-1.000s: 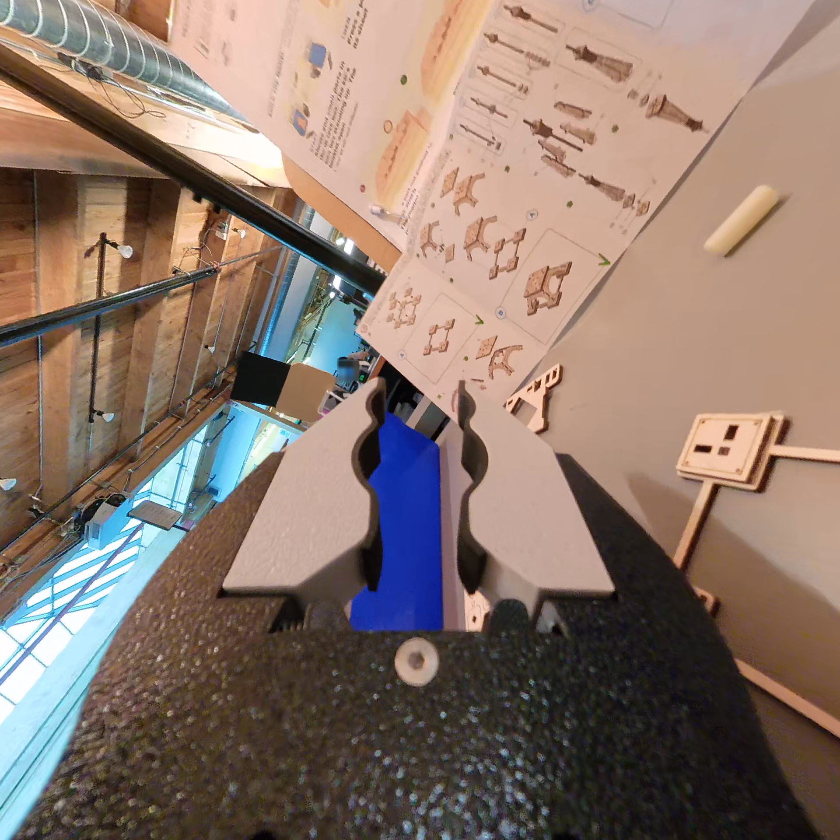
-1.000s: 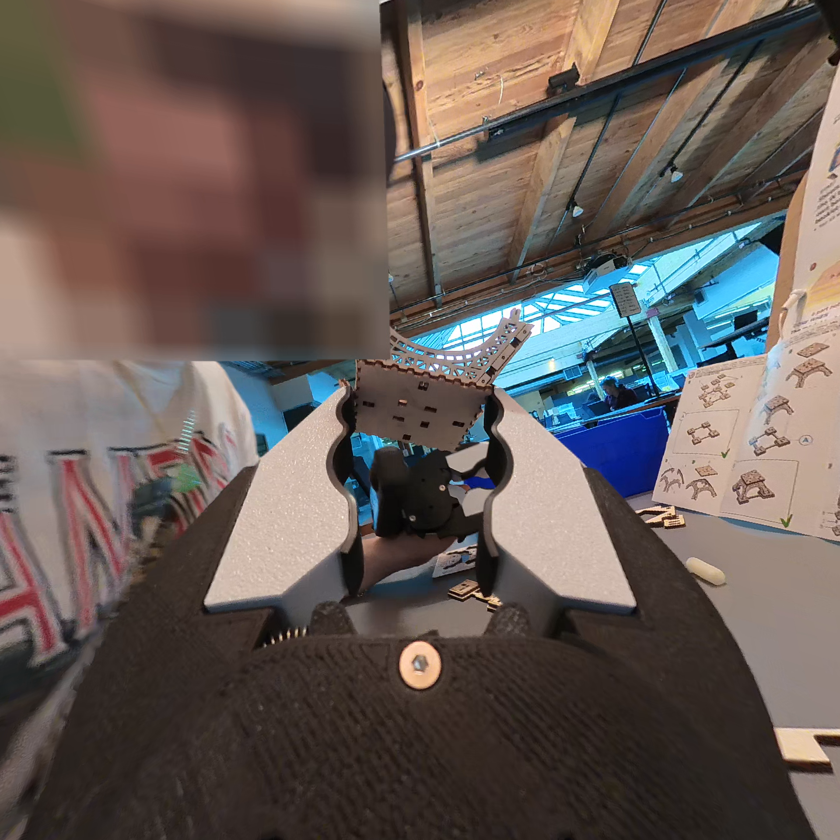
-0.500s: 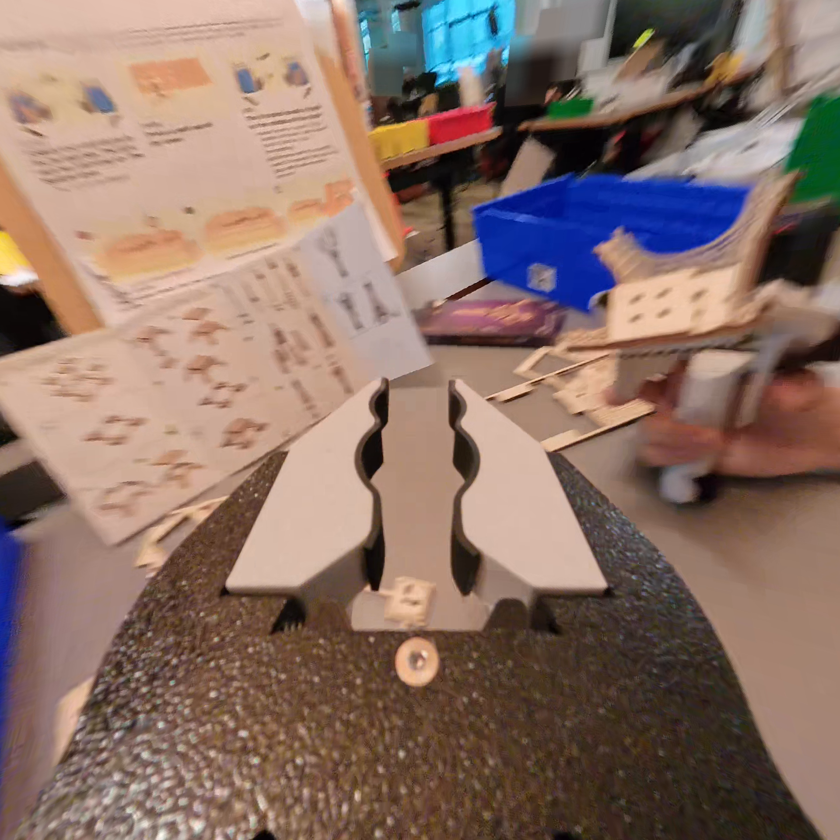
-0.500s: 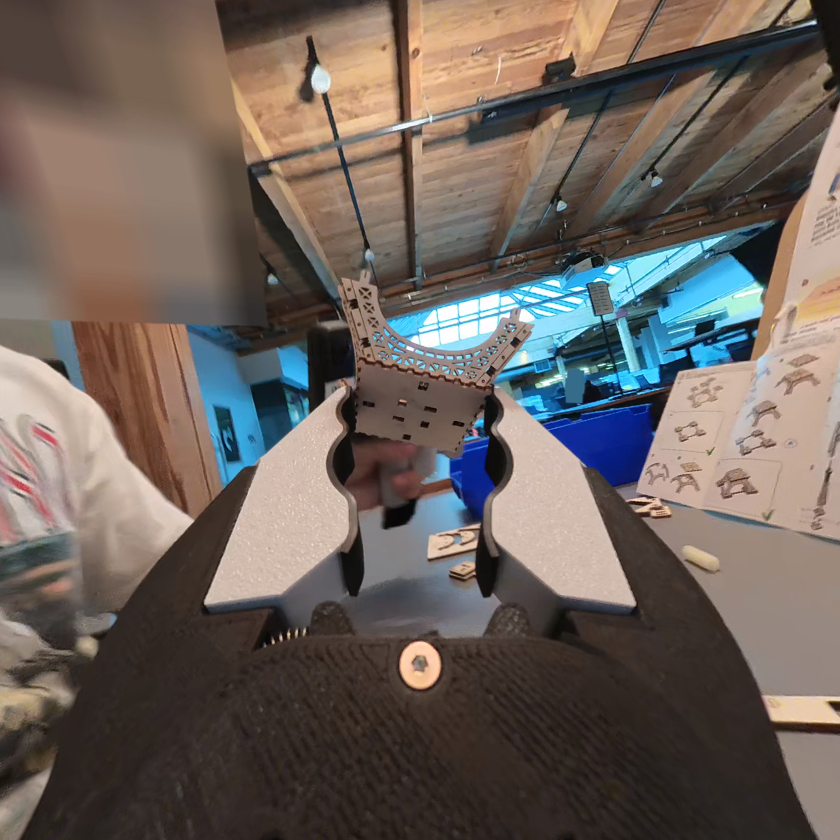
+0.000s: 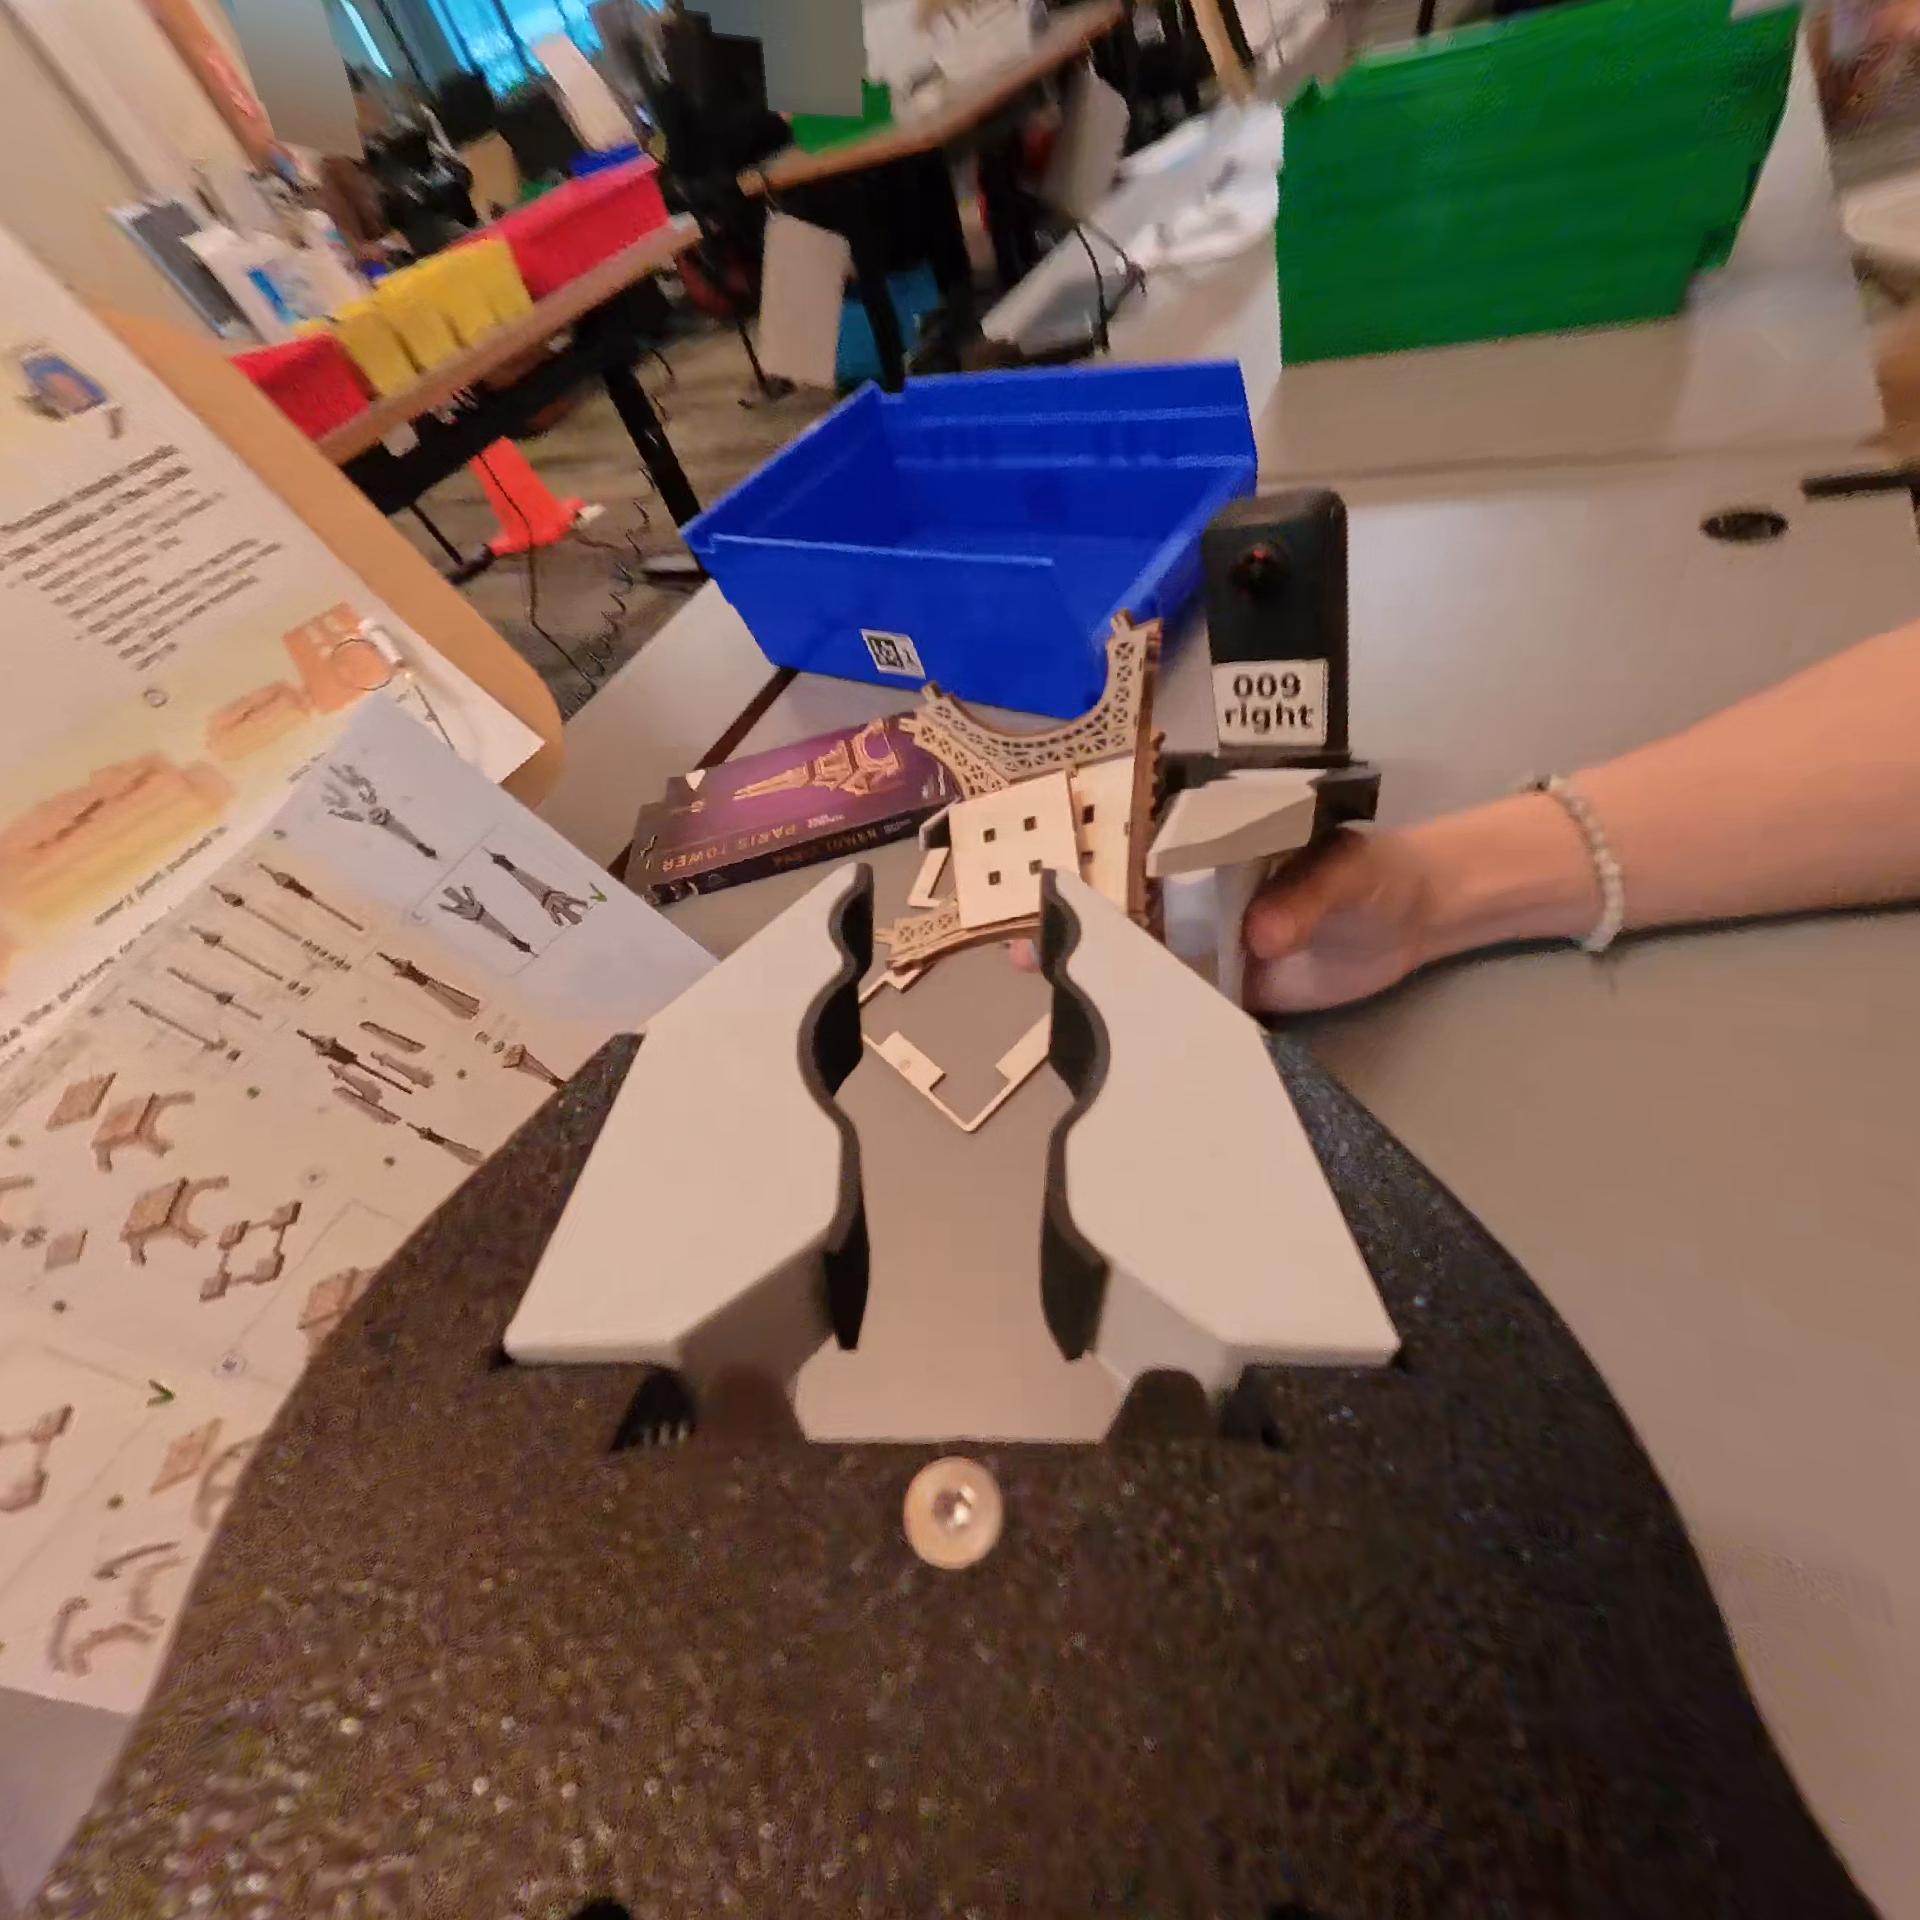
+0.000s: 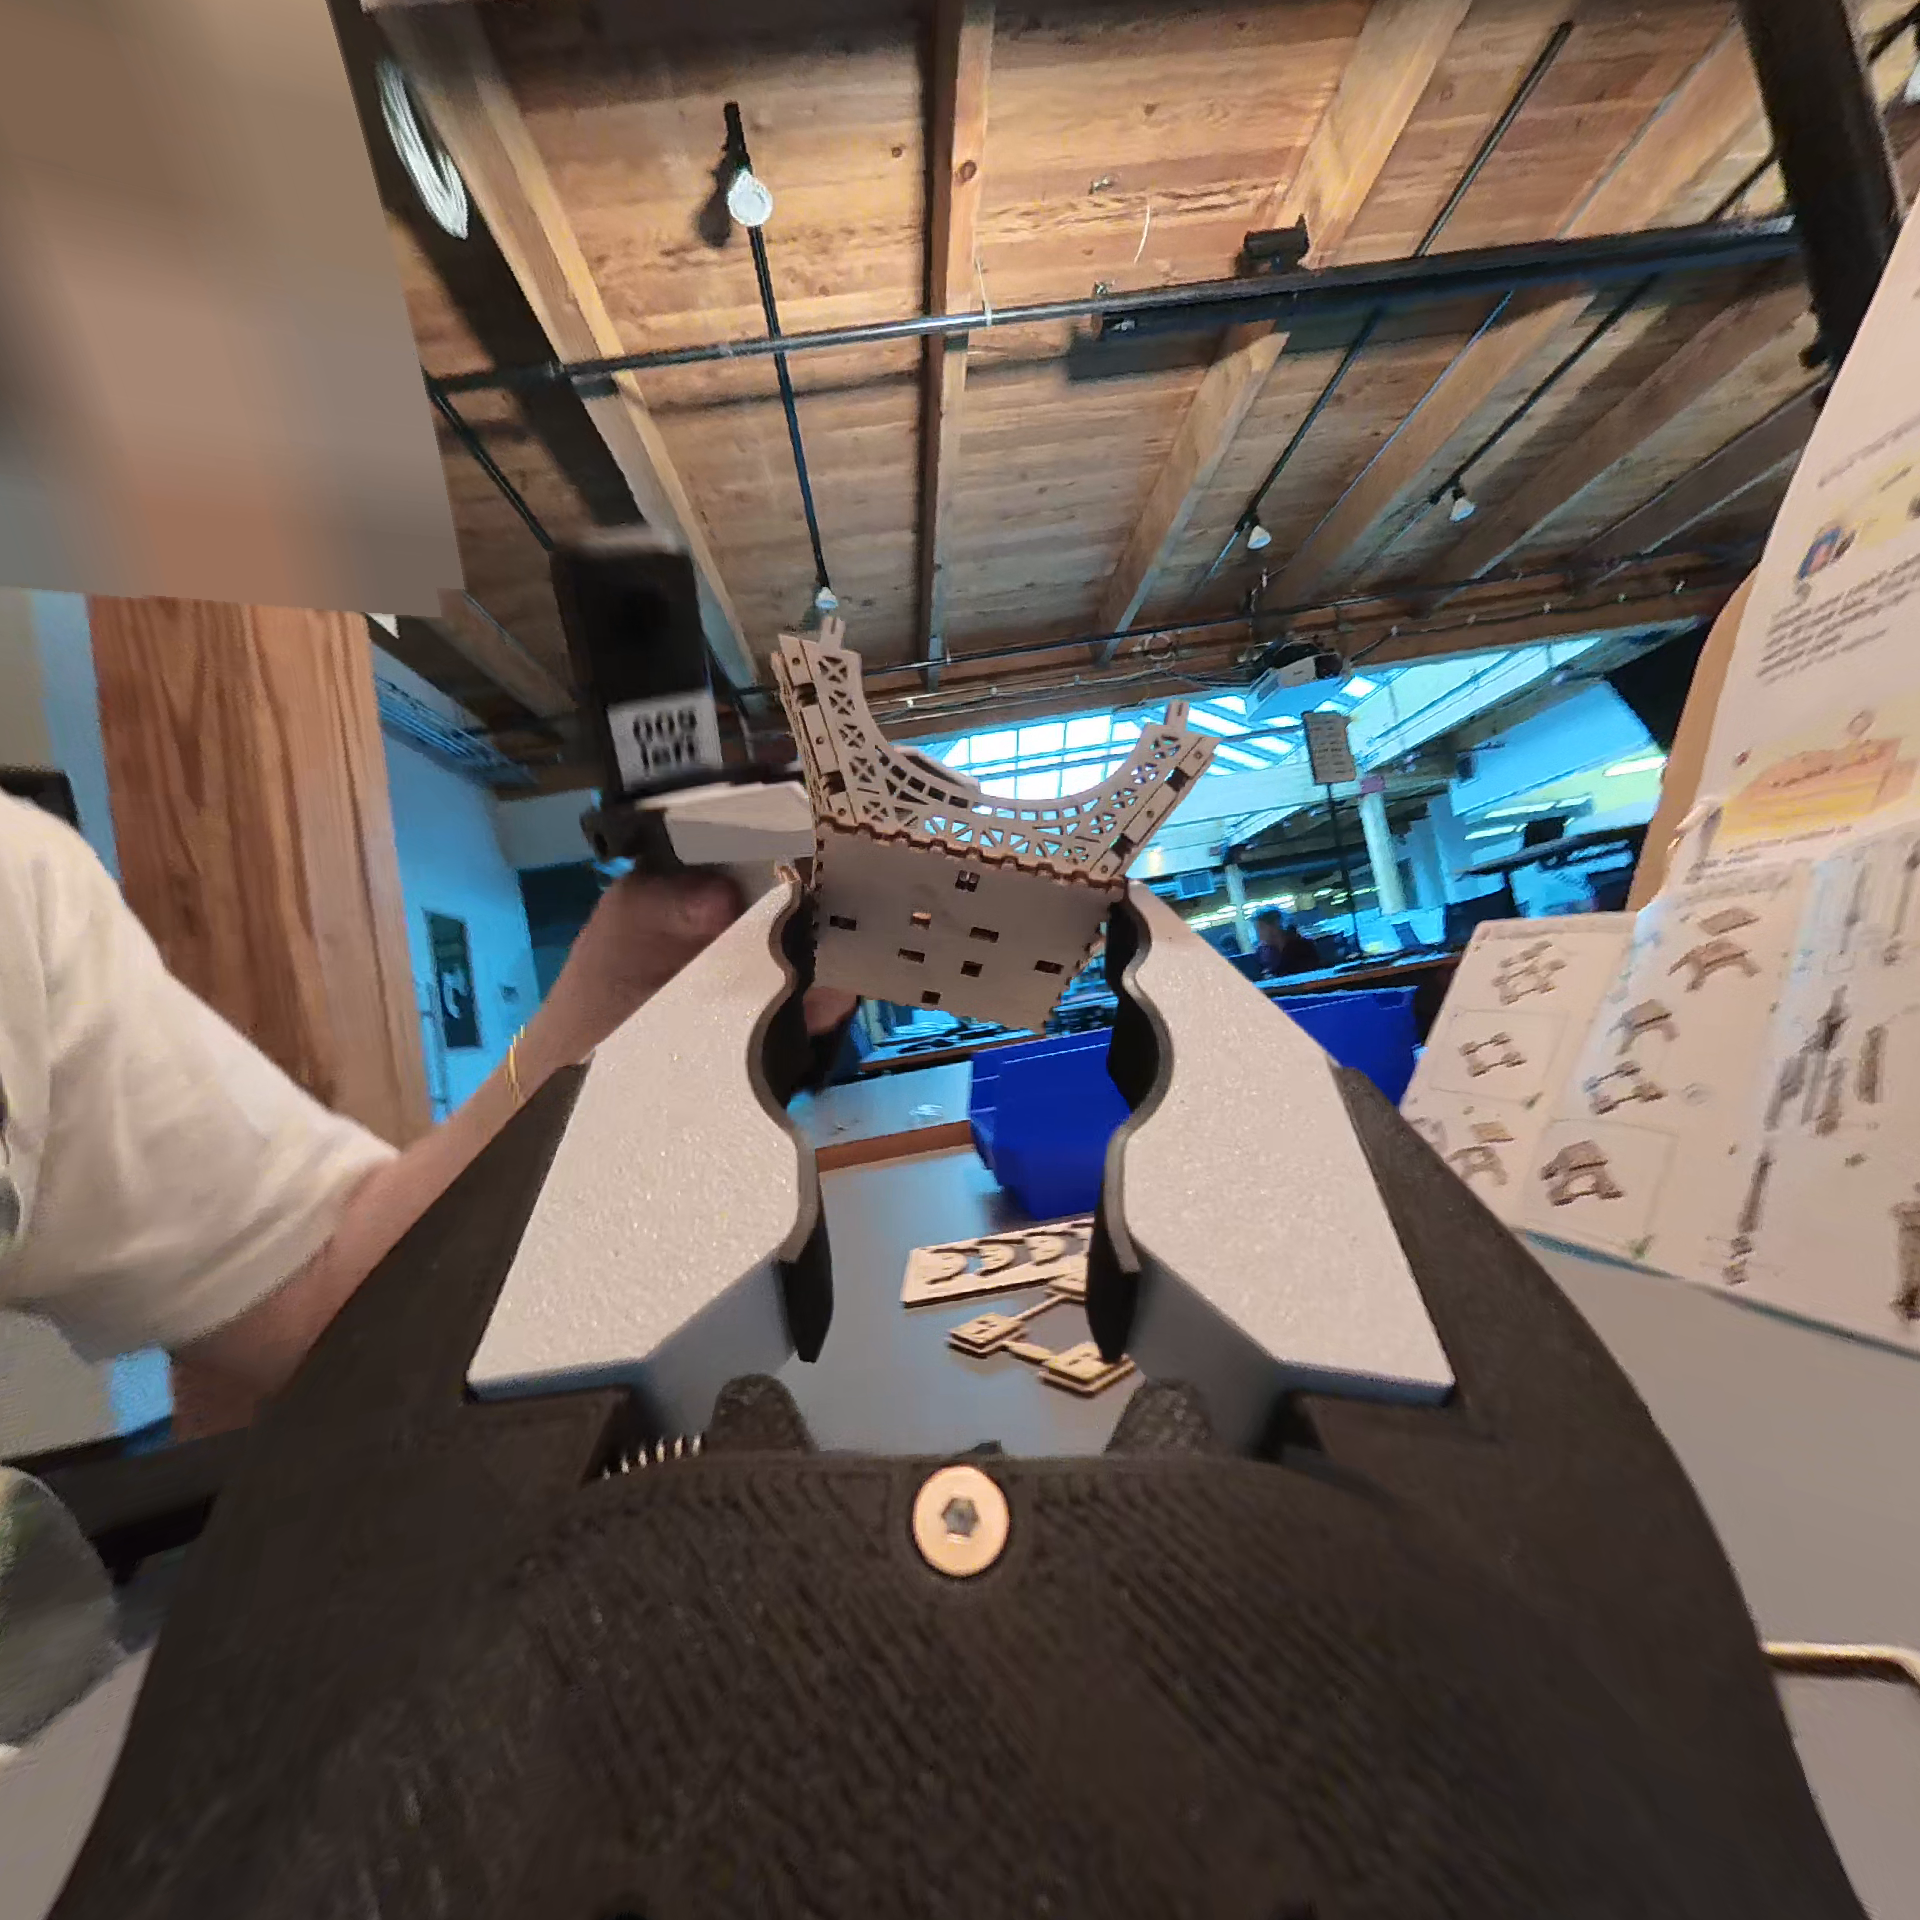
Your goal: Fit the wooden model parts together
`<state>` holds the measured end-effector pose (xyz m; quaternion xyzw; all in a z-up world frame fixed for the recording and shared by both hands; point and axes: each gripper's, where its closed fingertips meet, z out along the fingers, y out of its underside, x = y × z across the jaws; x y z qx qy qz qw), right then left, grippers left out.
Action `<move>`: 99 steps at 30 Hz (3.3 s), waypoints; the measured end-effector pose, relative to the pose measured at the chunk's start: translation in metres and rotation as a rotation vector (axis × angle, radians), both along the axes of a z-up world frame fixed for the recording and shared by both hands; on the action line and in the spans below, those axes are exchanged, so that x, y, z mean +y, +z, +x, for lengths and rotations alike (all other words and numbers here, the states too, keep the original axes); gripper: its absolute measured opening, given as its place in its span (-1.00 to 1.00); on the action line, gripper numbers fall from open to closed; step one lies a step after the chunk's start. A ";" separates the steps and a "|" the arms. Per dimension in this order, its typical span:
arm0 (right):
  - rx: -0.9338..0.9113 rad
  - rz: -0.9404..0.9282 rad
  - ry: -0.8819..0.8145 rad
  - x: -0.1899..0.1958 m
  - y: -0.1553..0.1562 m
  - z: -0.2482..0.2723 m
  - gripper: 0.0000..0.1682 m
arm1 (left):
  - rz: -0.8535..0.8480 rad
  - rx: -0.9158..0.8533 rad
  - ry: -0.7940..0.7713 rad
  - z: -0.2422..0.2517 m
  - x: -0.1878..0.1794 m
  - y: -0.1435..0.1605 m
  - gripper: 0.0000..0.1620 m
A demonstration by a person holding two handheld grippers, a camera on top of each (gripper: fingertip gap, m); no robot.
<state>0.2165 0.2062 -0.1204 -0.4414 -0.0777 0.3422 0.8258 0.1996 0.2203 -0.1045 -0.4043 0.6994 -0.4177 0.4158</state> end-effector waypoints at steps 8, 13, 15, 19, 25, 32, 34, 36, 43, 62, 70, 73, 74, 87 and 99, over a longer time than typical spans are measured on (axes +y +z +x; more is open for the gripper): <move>-0.132 0.059 -0.050 -0.008 0.000 -0.002 -0.35 | 0.090 0.056 -0.153 0.016 -0.016 0.012 -0.76; -0.156 0.067 -0.014 -0.009 0.000 -0.014 -0.35 | 0.084 0.134 -0.149 0.013 -0.011 0.003 -0.65; -0.165 0.069 -0.017 -0.009 -0.001 -0.017 -0.35 | 0.027 0.228 -0.167 0.006 -0.012 -0.007 -0.63; -0.186 0.065 -0.060 -0.007 -0.001 -0.018 -0.35 | -0.042 0.304 -0.185 0.001 -0.016 -0.016 -0.58; -0.210 0.061 -0.078 -0.006 -0.002 -0.020 -0.35 | -0.035 0.368 -0.193 0.006 -0.016 -0.034 -0.60; -0.205 0.056 -0.091 -0.005 -0.002 -0.019 -0.35 | -0.049 0.369 -0.200 0.005 -0.014 -0.032 -0.60; -0.211 0.052 -0.099 -0.004 -0.003 -0.019 -0.35 | -0.057 0.371 -0.205 0.004 -0.015 -0.031 -0.61; -0.229 0.050 -0.110 -0.003 -0.004 -0.021 -0.35 | -0.075 0.379 -0.229 0.002 -0.020 -0.030 -0.61; -0.271 0.051 -0.134 -0.002 -0.005 -0.027 -0.35 | -0.051 0.390 -0.209 0.001 -0.021 -0.032 -0.59; -0.268 0.053 -0.126 -0.003 -0.005 -0.027 -0.35 | 0.006 0.385 -0.211 0.001 -0.021 -0.034 -0.63; -0.276 0.054 -0.123 -0.003 -0.006 -0.029 -0.35 | 0.010 0.372 -0.221 0.001 -0.023 -0.033 -0.62; -0.284 0.056 -0.122 -0.003 -0.006 -0.030 -0.35 | 0.012 0.375 -0.228 0.000 -0.024 -0.032 -0.64; -0.286 0.057 -0.123 -0.003 -0.006 -0.030 -0.35 | 0.013 0.375 -0.230 -0.001 -0.024 -0.032 -0.64; -0.331 0.060 -0.135 -0.003 -0.008 -0.037 -0.35 | 0.047 0.281 -0.415 -0.004 -0.024 -0.033 -0.64; -0.343 0.062 -0.157 -0.004 -0.008 -0.036 -0.35 | -0.009 0.248 -0.529 -0.008 -0.032 -0.031 -0.64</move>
